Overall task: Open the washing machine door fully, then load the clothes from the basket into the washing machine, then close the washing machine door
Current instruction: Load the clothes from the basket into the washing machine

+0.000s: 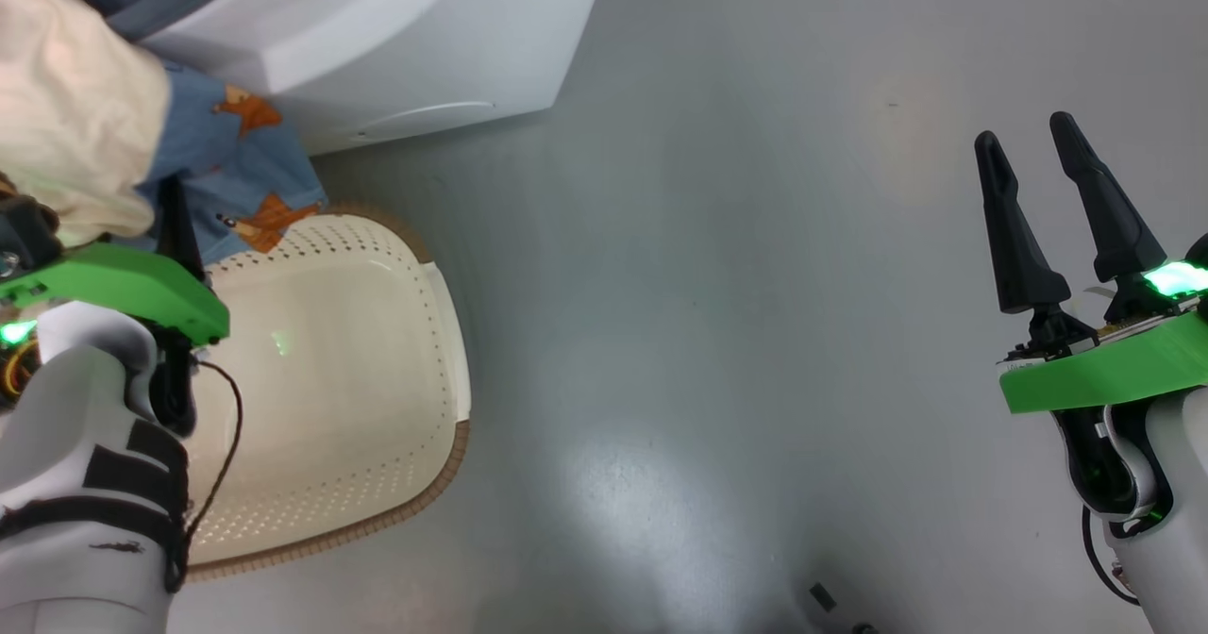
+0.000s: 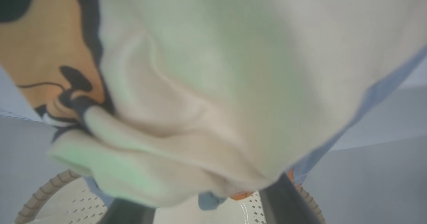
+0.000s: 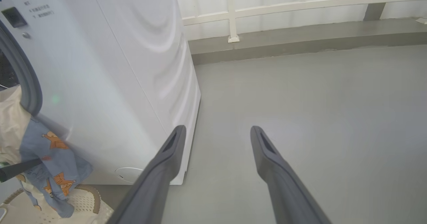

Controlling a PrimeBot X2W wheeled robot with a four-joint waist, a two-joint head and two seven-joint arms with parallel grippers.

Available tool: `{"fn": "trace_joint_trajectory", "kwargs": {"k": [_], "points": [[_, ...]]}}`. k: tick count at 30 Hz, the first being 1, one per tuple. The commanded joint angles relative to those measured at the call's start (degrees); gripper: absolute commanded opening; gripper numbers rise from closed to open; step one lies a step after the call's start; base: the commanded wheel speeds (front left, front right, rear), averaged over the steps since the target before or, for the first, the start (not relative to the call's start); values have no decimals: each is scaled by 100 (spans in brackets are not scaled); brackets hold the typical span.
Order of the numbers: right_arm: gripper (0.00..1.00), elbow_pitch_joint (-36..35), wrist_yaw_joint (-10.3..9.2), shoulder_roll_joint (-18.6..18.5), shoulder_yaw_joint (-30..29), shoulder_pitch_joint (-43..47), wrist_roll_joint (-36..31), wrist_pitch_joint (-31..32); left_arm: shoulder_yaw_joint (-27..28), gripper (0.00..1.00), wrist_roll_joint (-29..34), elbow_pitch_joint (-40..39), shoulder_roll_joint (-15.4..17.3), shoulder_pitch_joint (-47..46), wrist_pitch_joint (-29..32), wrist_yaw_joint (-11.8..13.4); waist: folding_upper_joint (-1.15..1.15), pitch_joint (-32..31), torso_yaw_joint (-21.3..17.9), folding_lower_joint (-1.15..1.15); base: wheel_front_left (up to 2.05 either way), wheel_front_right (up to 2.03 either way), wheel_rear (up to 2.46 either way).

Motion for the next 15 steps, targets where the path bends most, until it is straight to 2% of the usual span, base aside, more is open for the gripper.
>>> {"fn": "trace_joint_trajectory", "kwargs": {"k": [1, 10, 12, 15], "points": [[100, -137, 25, -117, 42, 50, 36, -46, 78, 100, 17, -24, 259, -10, -88, 67, 0, 66, -53, -1, 0, 0, 0], [100, -141, 25, -119, 2, 22, 29, -46, 53, 100, 120, -199, 353, -181, -276, 208, 0, 158, -77, -1, 0, 0, 0], [100, -127, 25, -116, -5, 29, 19, -46, 75, 0, 121, -283, 325, -130, -279, 203, 0, 140, -62, -1, 0, 0, 0], [100, -107, 25, -106, -1, 38, 8, -46, 90, 0, 117, -294, 280, -1, -281, 149, 0, 66, -34, -1, 0, 0, 0]]}}
